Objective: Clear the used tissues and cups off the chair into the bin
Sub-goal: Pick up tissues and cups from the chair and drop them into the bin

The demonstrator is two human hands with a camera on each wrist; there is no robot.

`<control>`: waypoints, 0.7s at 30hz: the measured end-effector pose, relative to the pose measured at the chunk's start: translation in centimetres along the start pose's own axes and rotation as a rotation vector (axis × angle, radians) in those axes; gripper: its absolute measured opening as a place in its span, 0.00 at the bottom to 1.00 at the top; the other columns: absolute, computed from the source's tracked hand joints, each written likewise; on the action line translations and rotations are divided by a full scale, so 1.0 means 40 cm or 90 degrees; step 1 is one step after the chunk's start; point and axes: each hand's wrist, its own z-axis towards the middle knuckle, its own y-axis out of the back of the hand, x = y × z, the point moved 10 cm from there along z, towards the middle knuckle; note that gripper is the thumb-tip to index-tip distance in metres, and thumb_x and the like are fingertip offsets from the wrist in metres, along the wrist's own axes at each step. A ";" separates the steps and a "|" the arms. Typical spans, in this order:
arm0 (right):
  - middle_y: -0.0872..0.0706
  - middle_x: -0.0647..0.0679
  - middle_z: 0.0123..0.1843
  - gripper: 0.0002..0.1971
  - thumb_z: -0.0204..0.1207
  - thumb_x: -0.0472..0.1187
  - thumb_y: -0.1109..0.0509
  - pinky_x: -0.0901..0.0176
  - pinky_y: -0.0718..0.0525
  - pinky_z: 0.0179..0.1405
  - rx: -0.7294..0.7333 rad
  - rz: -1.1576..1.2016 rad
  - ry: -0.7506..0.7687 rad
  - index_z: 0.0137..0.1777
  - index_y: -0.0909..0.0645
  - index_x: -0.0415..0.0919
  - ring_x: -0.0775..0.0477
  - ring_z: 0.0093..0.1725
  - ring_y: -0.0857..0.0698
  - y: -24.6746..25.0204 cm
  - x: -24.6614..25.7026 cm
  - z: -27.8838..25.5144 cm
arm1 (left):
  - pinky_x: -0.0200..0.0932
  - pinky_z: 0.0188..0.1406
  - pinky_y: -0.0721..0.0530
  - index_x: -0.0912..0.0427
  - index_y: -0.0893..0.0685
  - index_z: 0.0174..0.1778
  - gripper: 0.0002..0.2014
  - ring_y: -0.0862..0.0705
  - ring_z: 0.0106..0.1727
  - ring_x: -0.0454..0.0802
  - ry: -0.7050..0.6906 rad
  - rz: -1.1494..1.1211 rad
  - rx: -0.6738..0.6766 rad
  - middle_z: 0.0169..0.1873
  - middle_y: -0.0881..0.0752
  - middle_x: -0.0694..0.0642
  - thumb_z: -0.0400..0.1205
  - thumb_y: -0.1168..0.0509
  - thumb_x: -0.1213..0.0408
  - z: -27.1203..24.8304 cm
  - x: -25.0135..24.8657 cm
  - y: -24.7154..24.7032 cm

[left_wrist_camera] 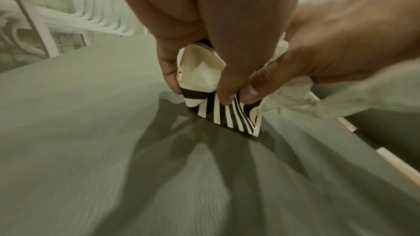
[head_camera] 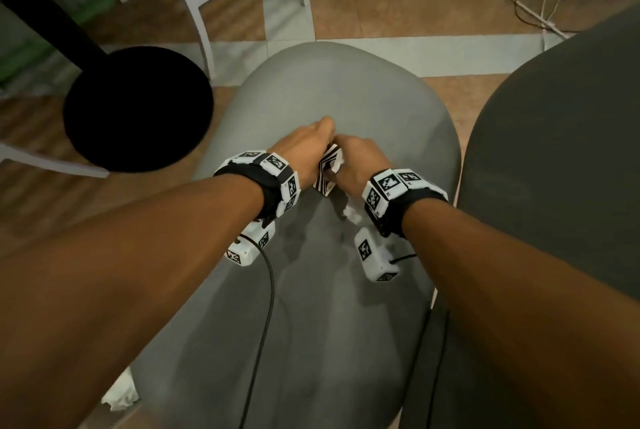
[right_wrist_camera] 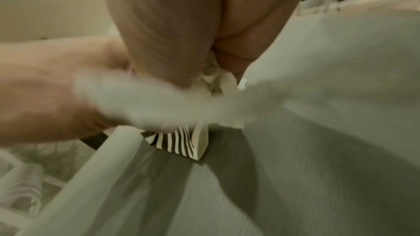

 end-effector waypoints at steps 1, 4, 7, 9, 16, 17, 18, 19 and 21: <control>0.10 0.40 0.52 0.14 0.75 0.39 0.29 0.49 0.14 0.53 -0.001 0.021 -0.003 0.61 0.16 0.41 0.37 0.53 0.12 -0.009 0.008 -0.018 | 0.55 0.46 0.17 0.57 0.31 0.59 0.19 0.16 0.49 0.60 0.016 -0.034 -0.007 0.51 0.18 0.58 0.76 0.35 0.74 -0.026 0.007 -0.001; 0.09 0.45 0.48 0.15 0.73 0.39 0.26 0.59 0.18 0.47 0.026 0.042 0.007 0.60 0.14 0.46 0.42 0.49 0.11 -0.058 0.060 -0.079 | 0.51 0.57 0.19 0.59 0.22 0.65 0.22 0.17 0.57 0.59 0.067 -0.103 -0.023 0.57 0.17 0.59 0.75 0.34 0.76 -0.135 0.049 -0.004; 0.10 0.49 0.44 0.11 0.73 0.40 0.24 0.60 0.22 0.44 0.042 0.036 0.034 0.54 0.14 0.49 0.44 0.46 0.12 -0.106 0.138 -0.145 | 0.48 0.49 0.19 0.59 0.15 0.51 0.10 0.17 0.48 0.56 0.119 -0.160 -0.065 0.46 0.19 0.55 0.75 0.32 0.73 -0.260 0.096 0.019; 0.12 0.52 0.40 0.08 0.71 0.41 0.23 0.60 0.24 0.41 0.044 0.043 0.032 0.49 0.15 0.51 0.45 0.44 0.13 -0.142 0.200 -0.185 | 0.44 0.47 0.20 0.59 0.14 0.49 0.09 0.18 0.47 0.53 0.169 -0.197 -0.109 0.46 0.18 0.54 0.74 0.30 0.71 -0.355 0.140 0.044; 0.15 0.59 0.44 0.20 0.69 0.42 0.21 0.66 0.17 0.40 0.005 0.256 0.043 0.55 0.26 0.53 0.59 0.41 0.14 -0.344 0.518 -0.299 | 0.43 0.32 0.19 0.51 0.18 0.38 0.06 0.16 0.34 0.45 0.369 -0.388 -0.299 0.32 0.14 0.47 0.70 0.29 0.67 -0.785 0.398 0.138; 0.15 0.59 0.44 0.18 0.71 0.42 0.23 0.67 0.19 0.40 0.020 0.254 0.067 0.55 0.27 0.53 0.60 0.41 0.15 -0.400 0.588 -0.321 | 0.43 0.33 0.19 0.51 0.19 0.37 0.06 0.16 0.34 0.46 0.404 -0.400 -0.321 0.31 0.15 0.47 0.70 0.31 0.66 -0.867 0.454 0.137; 0.15 0.58 0.45 0.17 0.72 0.42 0.24 0.67 0.20 0.39 0.041 0.243 0.093 0.57 0.27 0.52 0.60 0.41 0.15 -0.452 0.648 -0.336 | 0.43 0.33 0.19 0.51 0.19 0.38 0.05 0.16 0.35 0.47 0.435 -0.408 -0.335 0.32 0.15 0.47 0.70 0.32 0.65 -0.933 0.501 0.132; 0.15 0.57 0.46 0.17 0.74 0.42 0.26 0.69 0.21 0.38 0.074 0.216 0.112 0.59 0.27 0.51 0.60 0.41 0.16 -0.523 0.717 -0.356 | 0.44 0.34 0.20 0.51 0.19 0.41 0.05 0.16 0.36 0.49 0.470 -0.407 -0.344 0.33 0.15 0.48 0.72 0.34 0.64 -1.016 0.560 0.115; 0.16 0.54 0.47 0.19 0.77 0.40 0.29 0.71 0.24 0.32 0.137 0.156 0.131 0.66 0.29 0.47 0.60 0.39 0.18 -0.649 0.803 -0.385 | 0.47 0.35 0.22 0.56 0.19 0.48 0.07 0.16 0.41 0.55 0.517 -0.380 -0.331 0.38 0.15 0.53 0.76 0.37 0.66 -1.137 0.647 0.070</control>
